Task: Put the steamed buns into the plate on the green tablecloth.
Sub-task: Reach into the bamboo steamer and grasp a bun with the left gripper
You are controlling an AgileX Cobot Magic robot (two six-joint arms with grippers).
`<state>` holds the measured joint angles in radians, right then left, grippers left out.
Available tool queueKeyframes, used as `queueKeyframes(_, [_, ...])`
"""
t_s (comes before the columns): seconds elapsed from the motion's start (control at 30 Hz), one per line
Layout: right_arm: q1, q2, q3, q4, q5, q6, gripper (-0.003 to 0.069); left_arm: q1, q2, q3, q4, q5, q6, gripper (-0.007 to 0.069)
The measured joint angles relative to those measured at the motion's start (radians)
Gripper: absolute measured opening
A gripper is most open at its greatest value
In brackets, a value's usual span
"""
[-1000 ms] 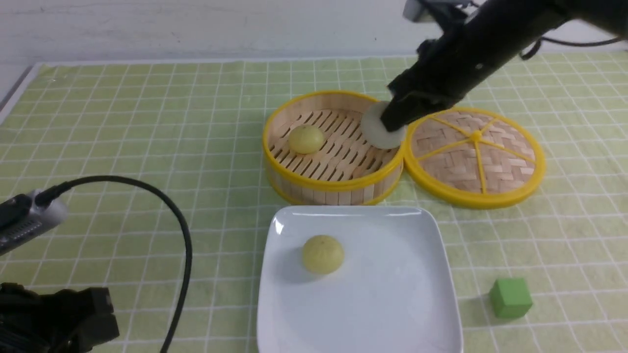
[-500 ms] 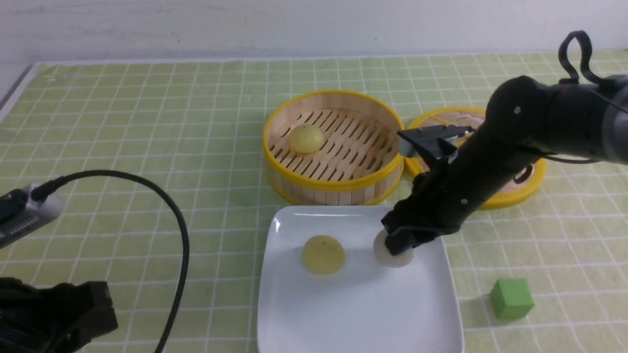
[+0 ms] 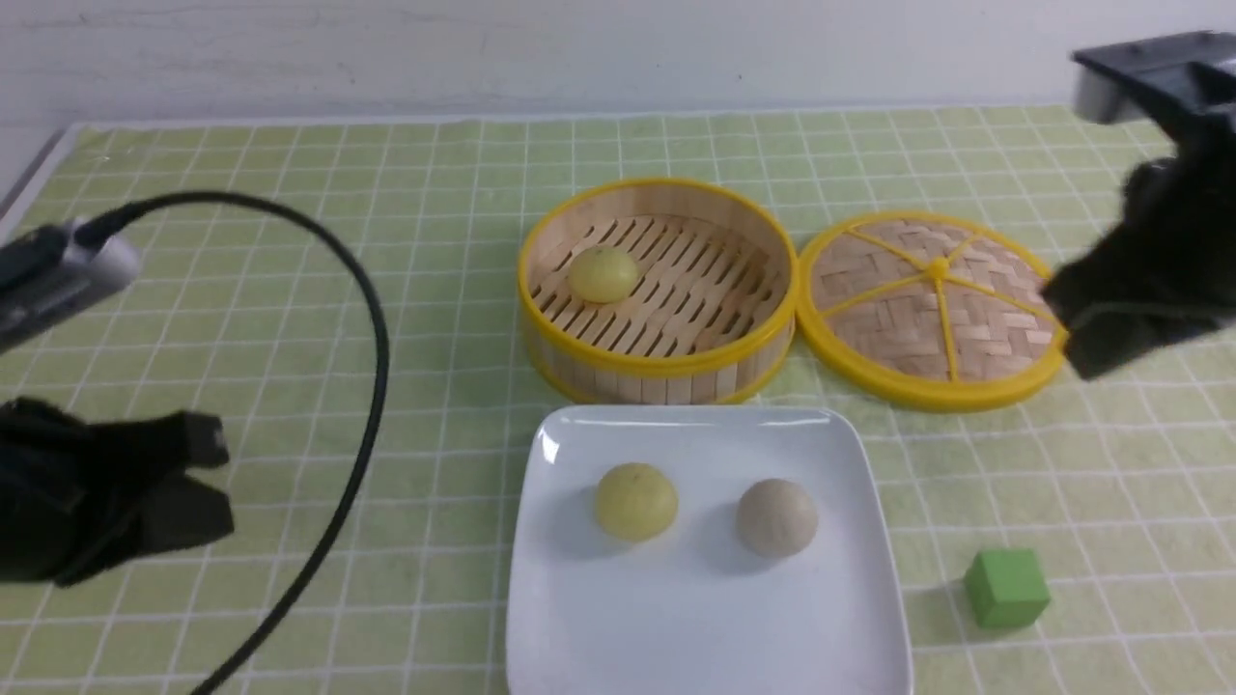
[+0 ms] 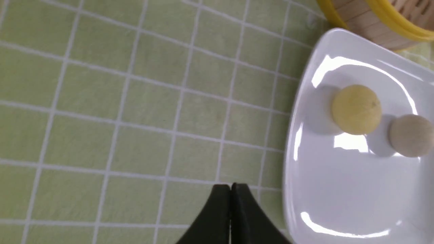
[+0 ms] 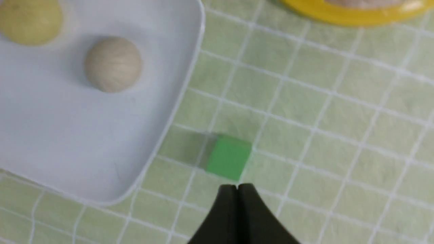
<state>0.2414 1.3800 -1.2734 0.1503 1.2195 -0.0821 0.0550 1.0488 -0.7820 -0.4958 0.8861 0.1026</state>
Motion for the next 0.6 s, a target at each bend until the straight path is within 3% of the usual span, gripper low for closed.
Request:
queueKeyframes(0.17, [-0.014, -0.23, 0.284, -0.011, -0.049, 0.013, -0.0015, -0.017, 0.28, -0.207, -0.236, 0.108, 0.243, 0.0002])
queueKeyframes(0.3, [-0.014, -0.319, 0.431, -0.012, -0.178, 0.013, -0.0015, -0.1, 0.497, -0.403, -0.274, 0.161, 0.247, 0.0002])
queueKeyframes(0.43, [-0.014, -0.331, 0.5, -0.013, -0.248, 0.013, -0.0014, -0.233, 0.744, -0.703, -0.17, 0.214, 0.105, 0.0025])
queueKeyframes(0.6, [-0.014, -0.324, 0.503, -0.013, -0.299, 0.013, -0.0008, -0.363, 1.027, -1.153, 0.153, 0.308, -0.139, 0.0146])
